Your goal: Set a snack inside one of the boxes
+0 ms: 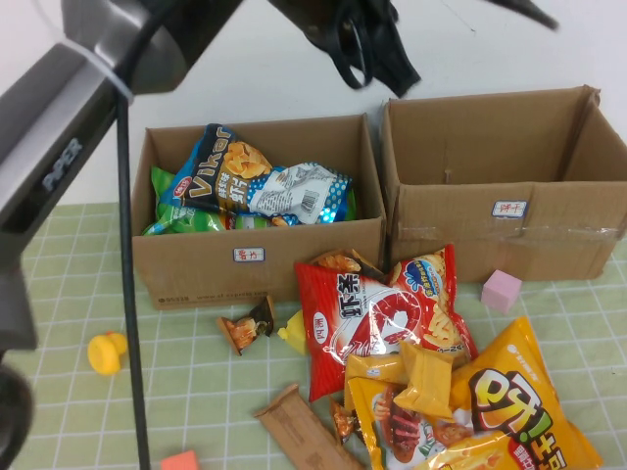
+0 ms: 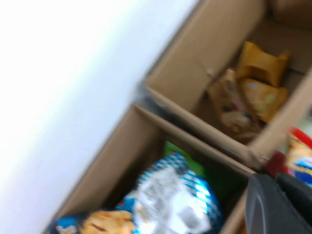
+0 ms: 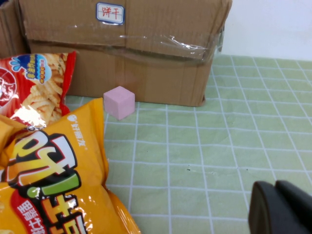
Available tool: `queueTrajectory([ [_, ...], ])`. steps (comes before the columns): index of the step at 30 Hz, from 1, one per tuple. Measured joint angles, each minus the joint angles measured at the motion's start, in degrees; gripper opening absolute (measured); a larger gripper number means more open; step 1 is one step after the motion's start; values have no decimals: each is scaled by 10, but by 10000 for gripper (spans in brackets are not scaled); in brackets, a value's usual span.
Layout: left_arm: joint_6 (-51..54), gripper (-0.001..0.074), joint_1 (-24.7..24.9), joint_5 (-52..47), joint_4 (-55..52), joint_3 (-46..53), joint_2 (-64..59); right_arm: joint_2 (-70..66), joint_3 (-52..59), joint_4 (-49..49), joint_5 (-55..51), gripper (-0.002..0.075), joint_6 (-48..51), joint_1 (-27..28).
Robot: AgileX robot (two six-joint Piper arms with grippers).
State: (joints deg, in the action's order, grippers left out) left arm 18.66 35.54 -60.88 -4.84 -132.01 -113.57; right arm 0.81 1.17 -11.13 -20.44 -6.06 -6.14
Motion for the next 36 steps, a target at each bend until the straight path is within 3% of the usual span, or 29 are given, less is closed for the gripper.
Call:
queueTrajectory([
  [4, 4, 0, 28, 25, -1, 77, 45, 0, 0, 0, 0, -2, 0, 0],
  [9, -5, 0, 68, 131, -8, 259, 154, 0, 0, 0, 0, -2, 0, 0],
  [19, -101, -1, 76, 269, -13, 610, 409, 0, 0, 0, 0, -2, 0, 0],
  [28, -145, -1, 76, 242, -3, 762, 620, 0, 0, 0, 0, -2, 0, 0],
  [36, -150, -1, 76, 114, -10, 781, 749, 0, 0, 0, 0, -2, 0, 0],
])
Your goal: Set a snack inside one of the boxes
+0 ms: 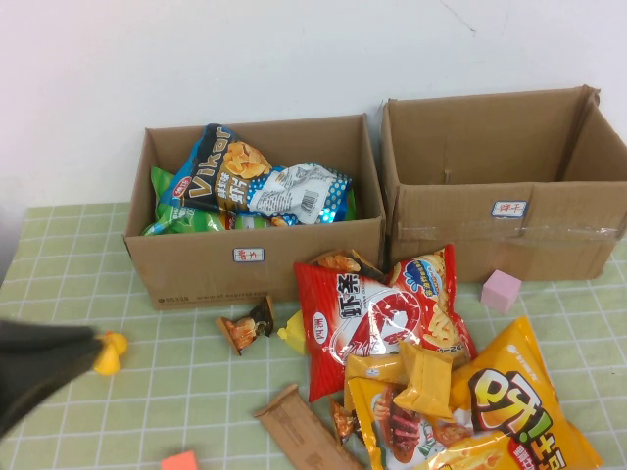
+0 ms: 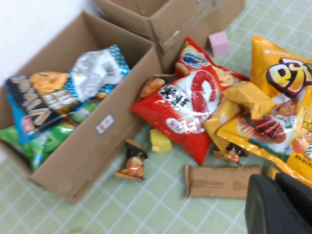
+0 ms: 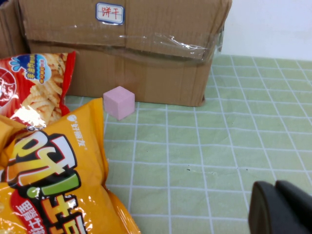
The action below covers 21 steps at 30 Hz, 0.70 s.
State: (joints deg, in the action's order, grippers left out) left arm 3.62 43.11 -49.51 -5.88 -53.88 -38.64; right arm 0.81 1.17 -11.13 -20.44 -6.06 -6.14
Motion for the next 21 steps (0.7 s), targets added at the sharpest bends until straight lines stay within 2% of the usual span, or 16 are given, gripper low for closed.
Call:
queueTrajectory([
  [4, -3, -1, 0, -37, -27, 0, 51, 0, 0, 0, 0, -2, 0, 0],
  [7, -46, -1, 0, -56, -55, 1, 74, 0, 0, 0, 0, -2, 0, 0],
  [12, -110, -1, -11, -11, -121, 64, 103, 0, 0, 0, 0, -2, 0, 0],
  [16, -119, -1, -82, 129, -119, 176, 143, 0, 0, 0, 0, -2, 0, 1],
  [21, -109, -1, -225, 344, -36, 334, 208, 0, 0, 0, 0, -2, 0, 1],
])
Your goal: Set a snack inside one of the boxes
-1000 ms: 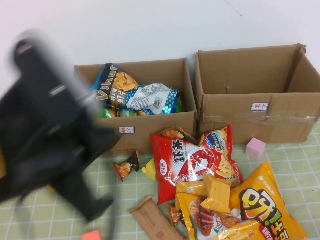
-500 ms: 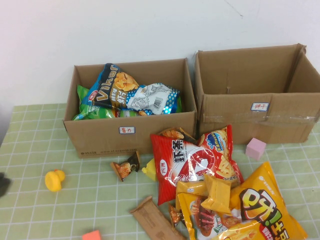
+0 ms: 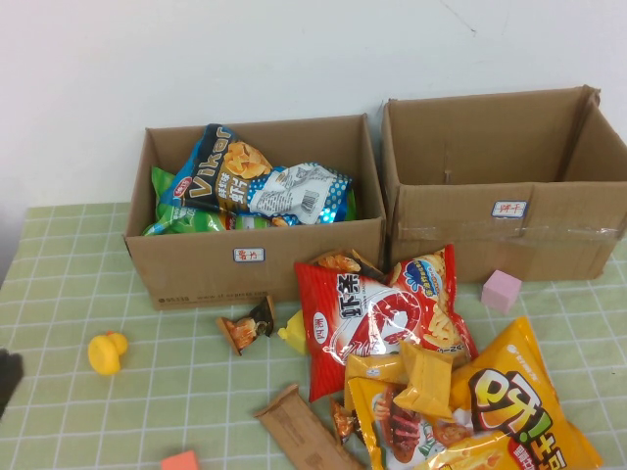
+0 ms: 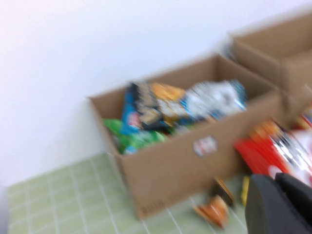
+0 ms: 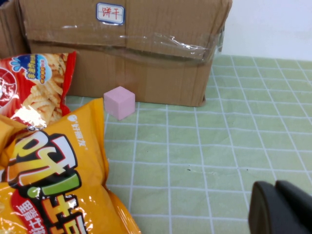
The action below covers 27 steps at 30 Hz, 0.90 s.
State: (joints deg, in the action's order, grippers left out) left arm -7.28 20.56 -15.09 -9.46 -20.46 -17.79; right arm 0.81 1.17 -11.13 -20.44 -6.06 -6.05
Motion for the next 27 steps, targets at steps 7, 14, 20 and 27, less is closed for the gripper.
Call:
queueTrajectory([
  [7, 2, -1, -170, 205, 32, 166, 93, 0, 0, 0, 0, -2, 0, 0],
  [14, 3, -1, -238, 168, 42, 216, 169, 0, 0, 0, 0, -2, 0, 0],
  [20, 73, -1, -223, 81, 75, 216, 176, 0, 0, 0, 0, -2, 0, 0],
  [27, 139, -1, -209, 9, 127, 216, 176, 0, 0, 0, 0, -2, 0, 0],
])
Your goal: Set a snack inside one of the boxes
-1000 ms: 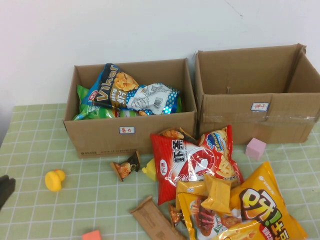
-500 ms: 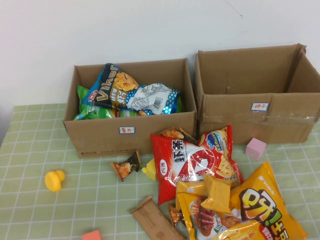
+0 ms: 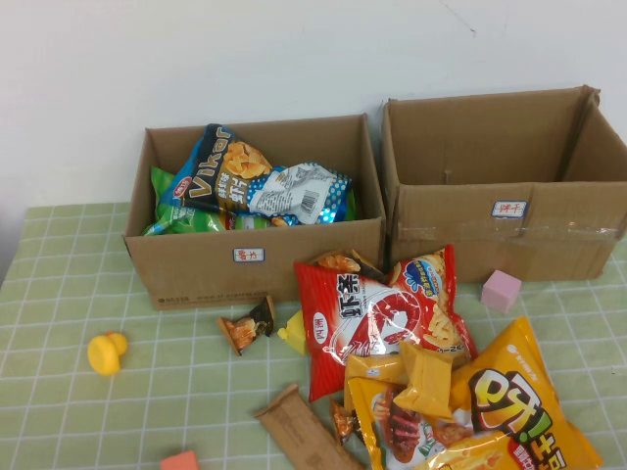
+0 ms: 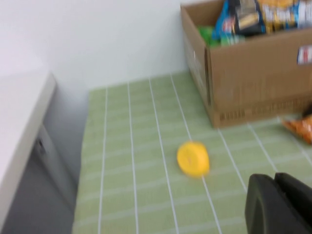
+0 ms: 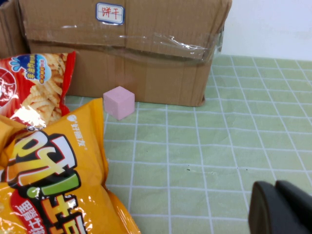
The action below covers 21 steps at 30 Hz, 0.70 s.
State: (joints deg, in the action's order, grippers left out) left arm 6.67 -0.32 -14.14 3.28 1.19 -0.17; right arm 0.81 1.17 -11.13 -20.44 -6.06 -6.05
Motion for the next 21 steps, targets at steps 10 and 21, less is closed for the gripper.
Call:
queueTrajectory([
  [10, 1, -1, 0, -36, 2, -1, 0, 0, 0, 0, 0, -2, 0, 0],
  [21, 1, -1, 0, -36, 2, -1, 0, 0, 0, 0, 0, -2, 0, 0],
])
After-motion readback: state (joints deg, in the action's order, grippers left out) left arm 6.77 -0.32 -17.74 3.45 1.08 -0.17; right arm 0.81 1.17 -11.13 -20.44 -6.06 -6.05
